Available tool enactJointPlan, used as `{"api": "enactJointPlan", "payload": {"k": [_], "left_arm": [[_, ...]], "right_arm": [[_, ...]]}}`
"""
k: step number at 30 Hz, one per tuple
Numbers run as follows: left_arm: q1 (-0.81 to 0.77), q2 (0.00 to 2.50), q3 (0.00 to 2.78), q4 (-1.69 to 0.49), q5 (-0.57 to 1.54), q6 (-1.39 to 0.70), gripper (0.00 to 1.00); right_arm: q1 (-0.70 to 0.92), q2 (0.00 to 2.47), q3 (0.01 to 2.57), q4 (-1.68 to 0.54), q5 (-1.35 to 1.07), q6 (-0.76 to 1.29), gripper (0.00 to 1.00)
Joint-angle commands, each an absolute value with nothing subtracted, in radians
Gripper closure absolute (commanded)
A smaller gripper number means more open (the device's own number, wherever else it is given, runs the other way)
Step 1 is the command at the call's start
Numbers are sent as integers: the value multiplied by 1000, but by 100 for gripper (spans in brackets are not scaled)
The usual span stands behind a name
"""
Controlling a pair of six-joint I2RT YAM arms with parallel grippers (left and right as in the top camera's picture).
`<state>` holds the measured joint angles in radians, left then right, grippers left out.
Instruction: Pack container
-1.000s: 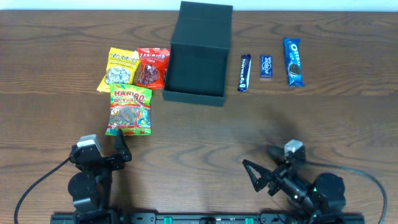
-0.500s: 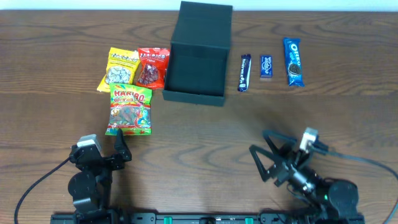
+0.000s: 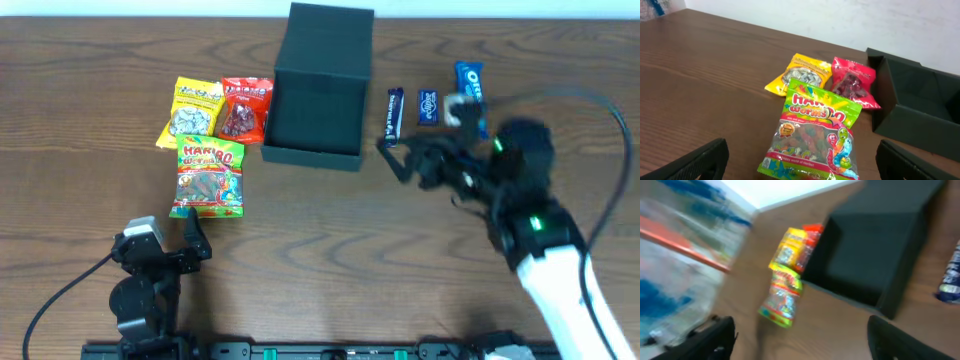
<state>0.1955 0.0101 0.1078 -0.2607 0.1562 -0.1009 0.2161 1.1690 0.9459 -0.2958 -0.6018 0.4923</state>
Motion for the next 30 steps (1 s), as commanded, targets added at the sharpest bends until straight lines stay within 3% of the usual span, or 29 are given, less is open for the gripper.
{"api": "enactJointPlan", "payload": {"k": [1, 8, 25, 30], "left_arm": [[196, 4, 83, -270, 150, -90, 5], [196, 4, 83, -270, 149, -90, 5], [196, 4, 83, -270, 149, -90, 5], [196, 4, 83, -270, 149, -90, 5]], "right_arm": [[289, 1306, 1092, -372, -416, 323, 14], [430, 1687, 1402, -517, -74, 419, 15], [503, 1985, 1479, -592, 182, 610, 31], [502, 2015, 1479, -601, 179, 609, 60]]}}
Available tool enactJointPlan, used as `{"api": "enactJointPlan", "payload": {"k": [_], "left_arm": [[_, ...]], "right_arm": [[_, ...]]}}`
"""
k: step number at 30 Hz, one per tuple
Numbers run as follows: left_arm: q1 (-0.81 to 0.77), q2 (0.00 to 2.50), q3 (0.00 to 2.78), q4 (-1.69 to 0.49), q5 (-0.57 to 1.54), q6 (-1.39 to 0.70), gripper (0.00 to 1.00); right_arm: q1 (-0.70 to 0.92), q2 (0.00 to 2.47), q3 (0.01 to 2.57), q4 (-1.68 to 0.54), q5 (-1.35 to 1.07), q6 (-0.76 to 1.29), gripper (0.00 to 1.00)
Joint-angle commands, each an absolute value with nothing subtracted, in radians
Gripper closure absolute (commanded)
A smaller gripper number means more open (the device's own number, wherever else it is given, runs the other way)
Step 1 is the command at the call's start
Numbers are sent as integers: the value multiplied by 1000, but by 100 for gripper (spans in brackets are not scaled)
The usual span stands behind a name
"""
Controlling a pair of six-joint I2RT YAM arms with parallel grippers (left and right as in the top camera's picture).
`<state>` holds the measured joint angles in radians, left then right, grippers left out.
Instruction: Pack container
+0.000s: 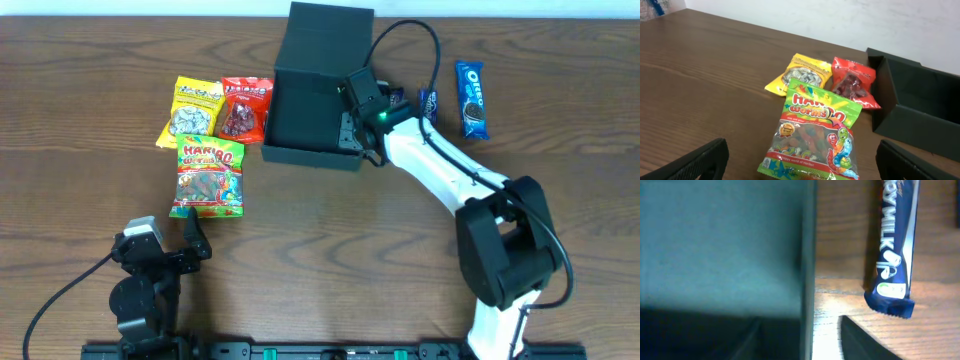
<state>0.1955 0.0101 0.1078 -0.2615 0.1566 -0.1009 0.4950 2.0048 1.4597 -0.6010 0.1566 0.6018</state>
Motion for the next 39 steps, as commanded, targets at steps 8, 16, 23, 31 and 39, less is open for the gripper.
{"api": "enactJointPlan", "payload": {"k": [8, 16, 23, 31, 39], "left_arm": [[196, 4, 83, -270, 149, -90, 5], [196, 4, 83, -270, 149, -90, 5], [196, 4, 83, -270, 149, -90, 5], [196, 4, 83, -270, 149, -90, 5], [196, 4, 83, -270, 149, -90, 5]], "right_arm": [[491, 2015, 1479, -630, 179, 609, 96], [453, 2014, 1479, -710, 180, 605, 99], [406, 2014, 1479, -756, 180, 478, 99], [404, 2014, 1479, -764, 180, 358, 99], [404, 2014, 1479, -767, 176, 343, 96]]}}
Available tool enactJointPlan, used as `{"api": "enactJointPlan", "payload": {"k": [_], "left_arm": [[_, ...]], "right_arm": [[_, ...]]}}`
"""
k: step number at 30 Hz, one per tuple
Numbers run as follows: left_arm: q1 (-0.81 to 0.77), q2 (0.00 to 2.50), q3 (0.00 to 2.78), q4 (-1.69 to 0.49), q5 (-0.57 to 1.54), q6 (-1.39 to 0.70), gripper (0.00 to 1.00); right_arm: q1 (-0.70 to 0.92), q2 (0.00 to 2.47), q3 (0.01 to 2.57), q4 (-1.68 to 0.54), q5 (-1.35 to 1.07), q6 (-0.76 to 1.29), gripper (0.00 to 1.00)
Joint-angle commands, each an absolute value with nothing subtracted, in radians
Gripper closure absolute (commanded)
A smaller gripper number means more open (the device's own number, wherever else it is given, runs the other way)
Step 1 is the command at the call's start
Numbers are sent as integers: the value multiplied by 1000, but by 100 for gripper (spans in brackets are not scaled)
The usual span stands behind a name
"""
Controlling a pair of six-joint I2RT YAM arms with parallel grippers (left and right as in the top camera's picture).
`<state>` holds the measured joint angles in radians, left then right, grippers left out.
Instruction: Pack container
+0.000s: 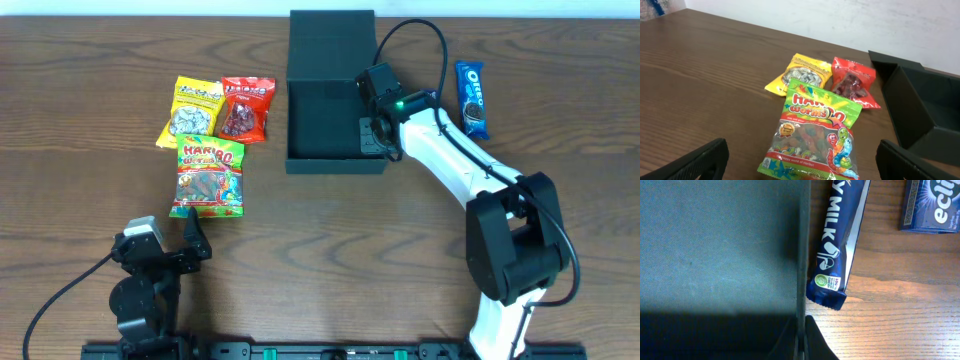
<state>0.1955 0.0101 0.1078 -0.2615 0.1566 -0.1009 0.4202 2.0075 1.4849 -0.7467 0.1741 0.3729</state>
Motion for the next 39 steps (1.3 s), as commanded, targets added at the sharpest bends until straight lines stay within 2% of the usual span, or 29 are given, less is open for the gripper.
{"api": "enactJointPlan", "payload": {"k": [1, 2, 3, 4, 7, 11, 18, 28, 39], "left_arm": [[196, 4, 83, -270, 150, -90, 5], [196, 4, 83, -270, 150, -90, 5], [196, 4, 83, -270, 149, -90, 5], [196, 4, 83, -270, 149, -90, 5], [196, 4, 83, -270, 149, -90, 5], [196, 4, 83, -270, 149, -90, 5], [196, 4, 83, -270, 149, -90, 5], [196, 4, 83, -270, 149, -90, 5], [196, 4, 83, -270, 149, -90, 5]], "right_arm": [[404, 2014, 1479, -767, 176, 343, 81], [404, 2014, 1479, -768, 176, 343, 56], [404, 2014, 1479, -768, 175, 343, 45], [404, 2013, 1480, -771, 168, 343, 28], [404, 1986, 1510, -815, 104, 343, 12], [404, 1895, 1604, -912, 97, 343, 1], [404, 1670, 1730, -1028, 97, 331, 1], [404, 1279, 1734, -1194, 101, 297, 1], [405, 1162, 1734, -1467, 66, 297, 1]]}}
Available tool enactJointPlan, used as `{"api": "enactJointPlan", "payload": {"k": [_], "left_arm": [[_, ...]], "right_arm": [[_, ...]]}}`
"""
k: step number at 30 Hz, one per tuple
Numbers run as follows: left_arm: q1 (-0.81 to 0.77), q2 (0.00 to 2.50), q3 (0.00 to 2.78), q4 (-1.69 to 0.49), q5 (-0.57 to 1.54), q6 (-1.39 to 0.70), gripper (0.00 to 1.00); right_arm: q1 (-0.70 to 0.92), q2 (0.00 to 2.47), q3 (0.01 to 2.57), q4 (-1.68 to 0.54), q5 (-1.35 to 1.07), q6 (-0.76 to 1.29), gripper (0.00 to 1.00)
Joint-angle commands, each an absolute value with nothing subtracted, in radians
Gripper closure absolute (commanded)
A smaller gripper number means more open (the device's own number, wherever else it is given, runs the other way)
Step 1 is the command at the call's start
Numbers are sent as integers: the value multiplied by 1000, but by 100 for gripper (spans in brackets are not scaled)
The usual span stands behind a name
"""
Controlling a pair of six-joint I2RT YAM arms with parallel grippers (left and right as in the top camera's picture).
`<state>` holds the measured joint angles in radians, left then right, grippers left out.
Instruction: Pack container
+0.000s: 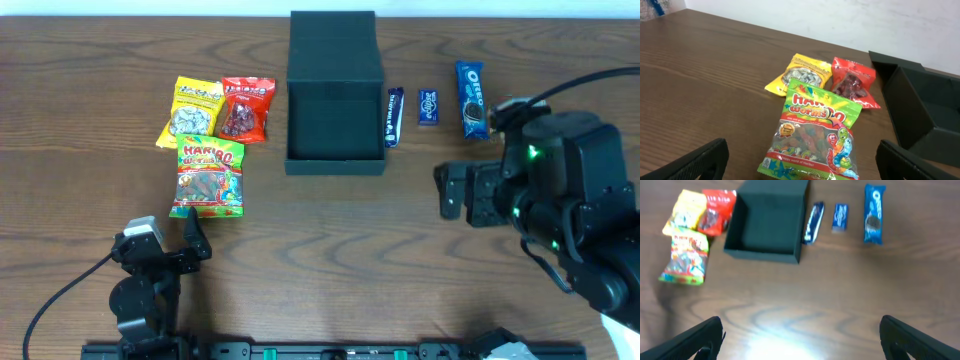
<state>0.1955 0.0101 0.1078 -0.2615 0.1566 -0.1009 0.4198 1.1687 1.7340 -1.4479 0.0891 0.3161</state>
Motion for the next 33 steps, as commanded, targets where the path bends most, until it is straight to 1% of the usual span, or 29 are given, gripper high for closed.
{"api": "enactJointPlan", "payload": {"k": [1, 4, 5, 7, 9, 10, 12, 14, 15, 19, 21, 22, 25, 27, 31, 33], "left_arm": [[196, 4, 83, -270, 149, -90, 5], [196, 4, 83, -265, 155, -96, 5], [196, 4, 83, -265, 197, -146, 5], [196, 4, 83, -264, 380, -357, 5], [196, 4, 84, -264, 655, -624, 5], [196, 4, 84, -263, 722, -695, 5], [196, 4, 84, -264, 743, -764, 5], [196, 4, 84, -261, 755, -897, 5], [196, 4, 84, -257, 753, -930, 5], [196, 4, 85, -129, 817, -881, 4], [196, 11, 105, -100, 794, -859, 4], [196, 40, 136, -100, 760, -810, 4], [196, 218, 248, -101, 698, -642, 4], [196, 330, 299, -100, 690, -582, 4], [196, 638, 452, -101, 604, -434, 4], [196, 822, 580, -134, 556, -353, 4]], "right_arm": [[405, 1162, 1734, -1484, 51, 281, 1], [405, 1162, 1734, -1518, 33, 259, 1], [405, 1162, 1734, -1528, 33, 259, 1], [405, 1161, 1734, -1545, 27, 261, 1], [405, 1160, 1734, -1550, 8, 261, 1], [405, 1158, 1734, -1551, 6, 261, 1], [405, 1156, 1734, -1553, 6, 261, 1], [405, 1156, 1734, -1559, 7, 261, 1], [405, 1156, 1734, -1562, 7, 261, 1], [405, 1156, 1734, -1555, 11, 261, 1], [405, 1157, 1734, -1521, 11, 260, 1], [405, 1157, 1733, -1478, 11, 260, 1], [405, 1167, 1733, -1386, 34, 229, 1], [405, 1176, 1733, -1339, 62, 194, 1], [405, 1219, 1733, -1172, 109, 64, 1], [405, 1266, 1733, -1082, 109, -14, 1]]}}
